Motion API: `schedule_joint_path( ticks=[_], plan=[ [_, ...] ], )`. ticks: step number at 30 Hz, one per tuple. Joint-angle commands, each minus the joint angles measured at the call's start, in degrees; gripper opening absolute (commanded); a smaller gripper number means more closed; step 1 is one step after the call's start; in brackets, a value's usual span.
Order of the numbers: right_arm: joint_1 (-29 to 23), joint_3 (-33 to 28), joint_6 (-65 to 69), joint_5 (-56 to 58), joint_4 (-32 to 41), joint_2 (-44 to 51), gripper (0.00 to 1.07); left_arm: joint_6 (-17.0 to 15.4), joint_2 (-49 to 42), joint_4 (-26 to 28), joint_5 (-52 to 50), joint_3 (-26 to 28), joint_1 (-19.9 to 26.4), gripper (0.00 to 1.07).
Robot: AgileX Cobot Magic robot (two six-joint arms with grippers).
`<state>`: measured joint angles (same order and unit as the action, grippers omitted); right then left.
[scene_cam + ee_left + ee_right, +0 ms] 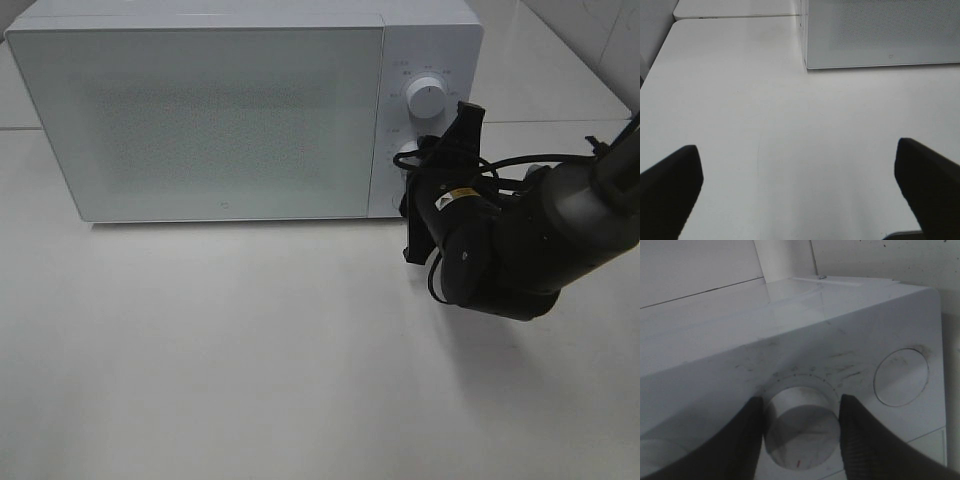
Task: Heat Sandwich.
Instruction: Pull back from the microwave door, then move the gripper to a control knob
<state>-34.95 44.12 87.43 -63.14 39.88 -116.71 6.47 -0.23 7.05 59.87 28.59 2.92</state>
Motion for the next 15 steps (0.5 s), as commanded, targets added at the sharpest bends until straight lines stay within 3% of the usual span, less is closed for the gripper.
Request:
schedule_joint_path(
  ticks=[1,9,15],
  plan=[
    [0.1,1.2,-1.0,-3.6,-5.2,0.7,0.11,0.1,-1.5,0.3,-1.0,-0.2,0.1,1.04],
    [0.1,1.2,-1.0,-3.7,-6.6,0.7,0.13,0.1,-1.5,0.3,-1.0,-0.2,0.1,1.04],
    [0.1,1.2,-1.0,-4.0,-6.7,0.7,0.24,0.1,-1.5,0.3,-1.0,-0.2,0.1,1.04]
  ],
)
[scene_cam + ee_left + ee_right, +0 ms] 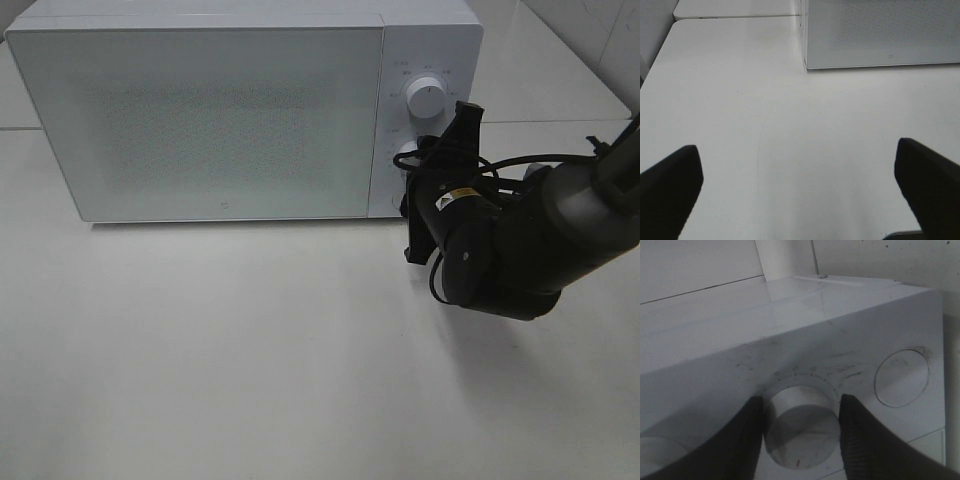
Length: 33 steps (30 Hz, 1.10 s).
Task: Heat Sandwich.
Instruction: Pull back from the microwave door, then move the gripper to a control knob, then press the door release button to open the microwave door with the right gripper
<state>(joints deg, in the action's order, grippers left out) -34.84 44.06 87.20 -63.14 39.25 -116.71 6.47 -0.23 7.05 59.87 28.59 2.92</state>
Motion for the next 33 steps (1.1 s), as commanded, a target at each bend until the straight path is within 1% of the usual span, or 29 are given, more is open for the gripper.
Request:
schedule_joint_path(
  ticks=[1,2,3,6,7,8,12,19,29,33],
  plan=[
    [0.0,1.3,-0.8,-4.1,-6.1,0.7,0.28,0.1,-1.5,0.3,-1.0,-0.2,0.1,1.04],
    [0.0,1.3,-0.8,-4.1,-6.1,0.7,0.37,0.1,-1.5,0.3,-1.0,-0.2,0.1,1.04],
    [0.0,1.3,-0.8,-4.1,-6.1,0.7,0.37,0.1,-1.5,0.3,-1.0,-0.2,0.1,1.04],
    [0.0,1.3,-0.8,-4.1,-6.1,0.7,0.54,0.1,-1.5,0.3,-1.0,-0.2,0.1,1.04],
    [0.0,1.3,-0.7,-4.1,-6.2,0.7,0.64,0.1,-1.5,0.3,-1.0,-0.2,0.1,1.04],
    [0.0,1.3,-0.7,-4.1,-6.2,0.7,0.64,0.1,-1.5,0.3,-1.0,-0.2,0.1,1.04],
    [0.0,1.3,-0.7,-4.0,-7.3,0.7,0.82,0.1,-1.5,0.3,-1.0,-0.2,0.1,1.04],
    [0.0,1.2,-0.9,-3.8,-7.6,0.7,0.78,0.1,-1.5,0.3,-1.0,-0.2,0.1,1.04],
    [0.0,-1.5,-1.4,-4.0,-7.9,0.7,0.77,0.1,-1.5,0.3,-1.0,-0.2,0.1,1.04],
    [0.0,-2.9,-1.4,-3.8,-10.3,1.3,0.77,0.1,-1.5,0.3,-1.0,-0.2,0.1,1.04]
  ],
)
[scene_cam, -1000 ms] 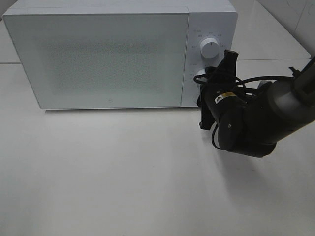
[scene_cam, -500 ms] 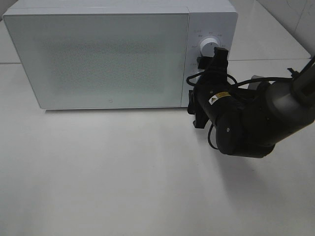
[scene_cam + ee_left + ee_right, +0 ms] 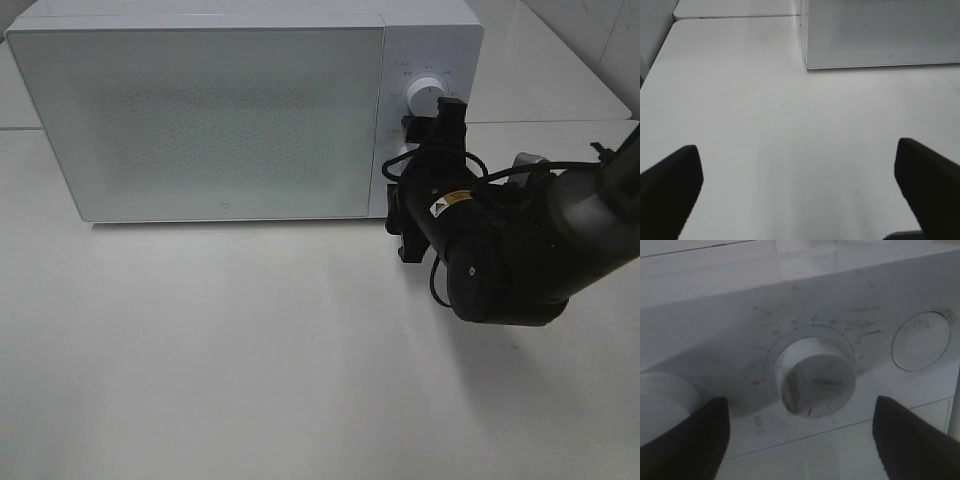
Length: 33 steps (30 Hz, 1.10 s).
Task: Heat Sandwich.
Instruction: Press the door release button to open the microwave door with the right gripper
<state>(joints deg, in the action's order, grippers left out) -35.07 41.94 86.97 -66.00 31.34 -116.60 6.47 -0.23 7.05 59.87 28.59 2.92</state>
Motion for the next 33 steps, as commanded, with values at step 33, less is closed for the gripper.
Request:
schedule_joint_path(
  ticks=[33],
  plan=[
    [0.4,-9.2,-68.5,52.0,-10.1,28.2,0.77,0.1,-1.5,0.3,-1.0,-0.2,0.1,1.04]
  ],
)
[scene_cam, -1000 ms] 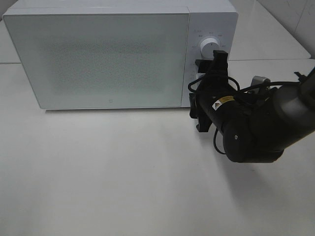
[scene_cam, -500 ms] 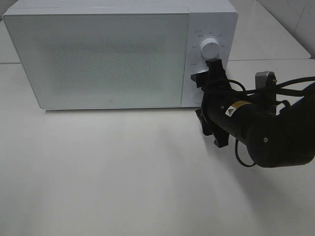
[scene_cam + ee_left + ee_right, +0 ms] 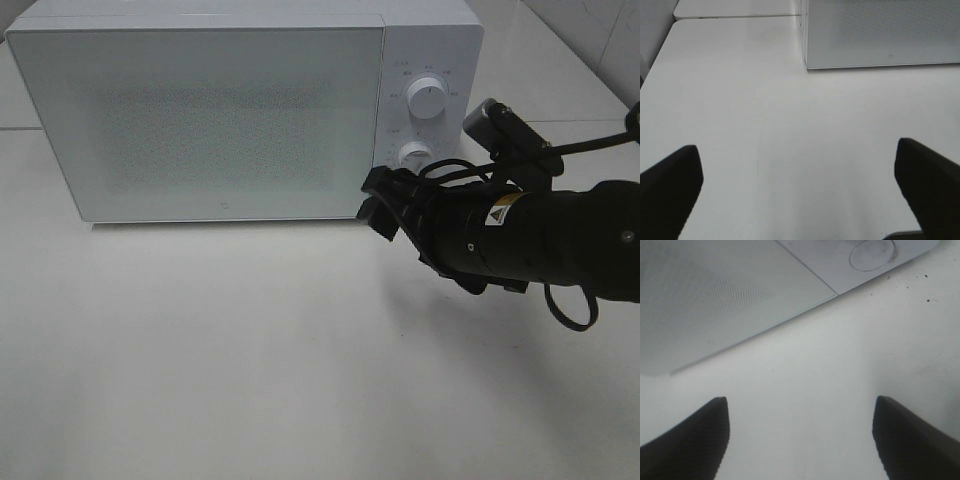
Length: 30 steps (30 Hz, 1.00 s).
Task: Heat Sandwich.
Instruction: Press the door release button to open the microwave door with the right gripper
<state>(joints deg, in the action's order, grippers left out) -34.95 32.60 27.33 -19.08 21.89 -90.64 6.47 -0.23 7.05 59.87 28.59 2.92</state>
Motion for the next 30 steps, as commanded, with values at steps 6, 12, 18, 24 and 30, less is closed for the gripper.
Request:
schedule_joint_path(
  ticks=[6,12,18,24,30],
  plan=[
    [0.3,0.2,-24.2,18.3,-0.8,6.7,0.77,0.1,-1.5,0.3,-1.0,-0.2,0.1,1.04],
    [0.3,0.2,-32.9,31.9,-2.3,12.5,0.77,0.1,-1.5,0.3,-1.0,-0.2,0.1,1.04],
    [0.3,0.2,-32.9,39.9,-8.9,17.5,0.77,0.1,-1.5,0.3,-1.0,-0.2,0.1,1.04],
    [0.3,0.2,-31.5,50.5,-15.1,25.0,0.76,0.1,-1.5,0.3,-1.0,-0.2,0.1,1.04],
    [0.3,0.2,-31.5,60.6,-15.9,35.4,0.76,0.1,-1.5,0.3,-1.0,-0.2,0.1,1.04]
  ],
)
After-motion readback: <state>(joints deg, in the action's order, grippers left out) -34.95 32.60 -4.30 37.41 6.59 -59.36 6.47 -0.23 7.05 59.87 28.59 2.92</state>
